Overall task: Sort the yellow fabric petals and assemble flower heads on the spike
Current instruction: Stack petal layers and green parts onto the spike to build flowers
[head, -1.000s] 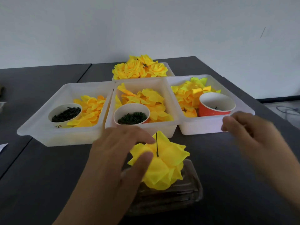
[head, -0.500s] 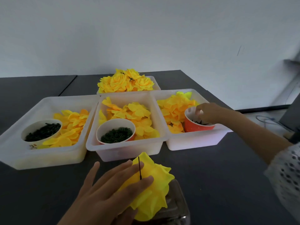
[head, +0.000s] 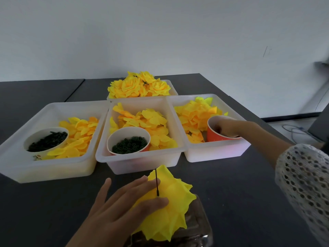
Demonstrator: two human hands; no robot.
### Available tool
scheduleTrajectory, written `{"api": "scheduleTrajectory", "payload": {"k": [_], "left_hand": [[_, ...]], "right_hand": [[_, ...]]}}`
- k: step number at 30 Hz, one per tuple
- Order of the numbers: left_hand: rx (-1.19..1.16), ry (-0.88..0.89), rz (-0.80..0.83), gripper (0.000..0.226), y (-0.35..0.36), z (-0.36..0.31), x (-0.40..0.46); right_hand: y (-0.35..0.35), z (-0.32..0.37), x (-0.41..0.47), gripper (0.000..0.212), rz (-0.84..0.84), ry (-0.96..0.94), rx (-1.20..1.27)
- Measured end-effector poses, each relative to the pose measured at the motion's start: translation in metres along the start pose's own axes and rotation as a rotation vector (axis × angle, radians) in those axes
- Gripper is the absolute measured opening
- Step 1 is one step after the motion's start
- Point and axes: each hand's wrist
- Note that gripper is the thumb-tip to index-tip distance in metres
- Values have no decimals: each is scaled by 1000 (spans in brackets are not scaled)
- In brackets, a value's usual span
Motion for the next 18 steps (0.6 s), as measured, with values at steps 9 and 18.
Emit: {"api": "scheduleTrajectory", "payload": {"k": [9,18], "left_hand": [[79,-16,47,34,9,-7,1],[236,-7,73,48,14,-14,-5]], "right_hand": [[-10,12,-4,30,105,72,-129],[-4,-1,-5,40,109,129,70]]}}
Point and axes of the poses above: each hand's wrist, its own x-axis towards the middle knuckle, its own y-axis out of the palm, z = x × y, and after that the axes turned 14 degrees about -z, right-handed
